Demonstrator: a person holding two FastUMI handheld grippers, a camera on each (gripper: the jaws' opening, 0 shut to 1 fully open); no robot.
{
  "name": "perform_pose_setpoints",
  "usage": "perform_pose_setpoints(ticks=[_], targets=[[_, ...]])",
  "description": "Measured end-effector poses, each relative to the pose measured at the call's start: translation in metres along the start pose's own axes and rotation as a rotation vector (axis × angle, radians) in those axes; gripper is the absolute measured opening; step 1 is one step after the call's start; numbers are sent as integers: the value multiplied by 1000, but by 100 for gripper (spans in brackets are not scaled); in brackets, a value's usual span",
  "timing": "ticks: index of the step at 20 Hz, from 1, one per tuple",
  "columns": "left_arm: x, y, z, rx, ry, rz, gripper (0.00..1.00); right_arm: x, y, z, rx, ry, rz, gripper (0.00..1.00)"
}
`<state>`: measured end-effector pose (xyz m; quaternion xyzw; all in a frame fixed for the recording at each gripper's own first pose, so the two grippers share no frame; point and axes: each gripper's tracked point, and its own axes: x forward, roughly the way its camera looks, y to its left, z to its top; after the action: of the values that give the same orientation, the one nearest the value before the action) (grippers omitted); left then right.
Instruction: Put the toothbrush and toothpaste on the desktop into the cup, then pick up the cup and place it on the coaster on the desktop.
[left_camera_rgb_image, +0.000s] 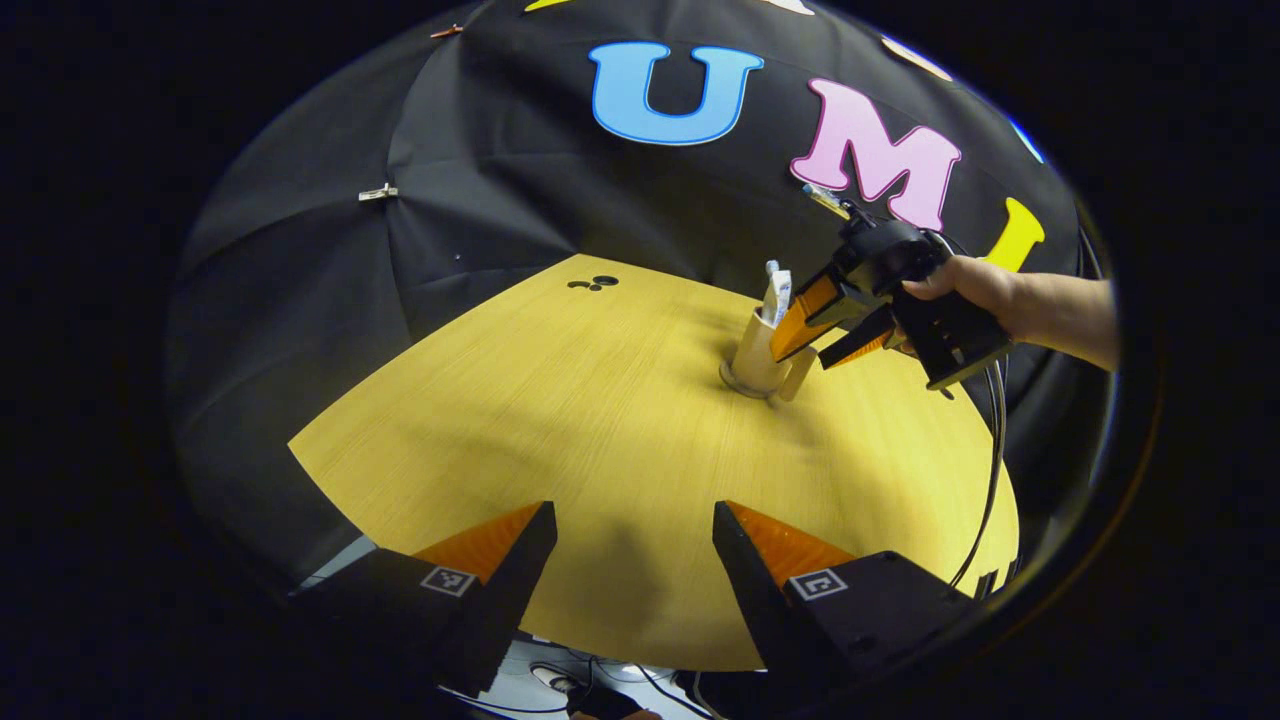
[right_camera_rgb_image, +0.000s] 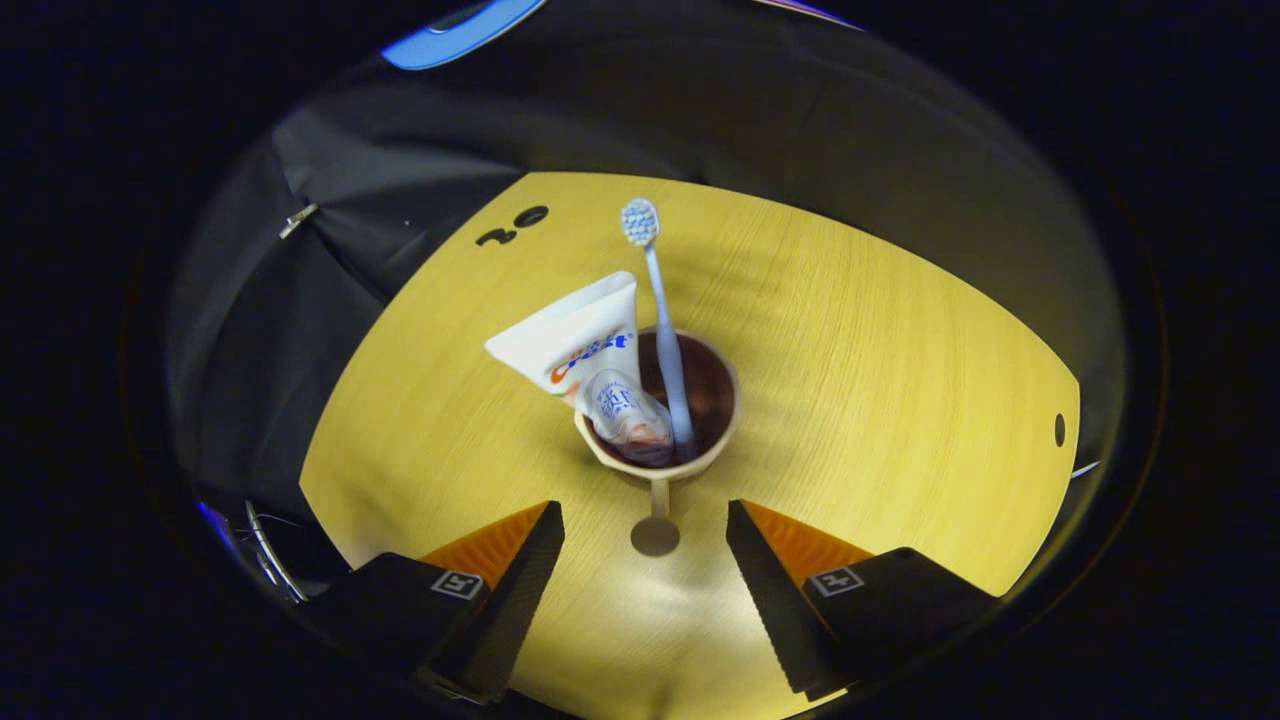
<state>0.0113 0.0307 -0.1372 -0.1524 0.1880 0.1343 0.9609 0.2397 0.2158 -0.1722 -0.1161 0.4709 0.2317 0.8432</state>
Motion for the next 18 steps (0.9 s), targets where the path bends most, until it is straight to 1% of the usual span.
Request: perform_pose_setpoints(ticks=[2, 4, 8, 11, 13, 15, 16, 18], targets=[[-5, -12, 7, 7, -22, -8, 98, -23, -5, 2, 8, -66, 6, 98], [-11, -25, 20, 14, -56, -17, 98, -53, -17, 7, 21, -156, 5, 99], [-22, -56, 48, 29, -124, -30, 98, -123, -45, 12, 44, -332, 5, 99], [-23, -87, 67, 45, -158, -59, 98, -169, -60, 6, 23, -450, 11, 99], [-22, -107, 80, 73, -198, -77, 98, -196, -73, -1, 6, -520, -18, 99], [-26, -125, 102, 83, -268, -88, 98, -226, -76, -8, 26, -613, -44, 99], [-29, -135, 115, 75, -310, -107, 98, -240, -76, -12, 45, -660, -56, 99], [-43, -154, 135, 69, -372, -172, 98, -261, -68, -22, 74, -735, -79, 98]])
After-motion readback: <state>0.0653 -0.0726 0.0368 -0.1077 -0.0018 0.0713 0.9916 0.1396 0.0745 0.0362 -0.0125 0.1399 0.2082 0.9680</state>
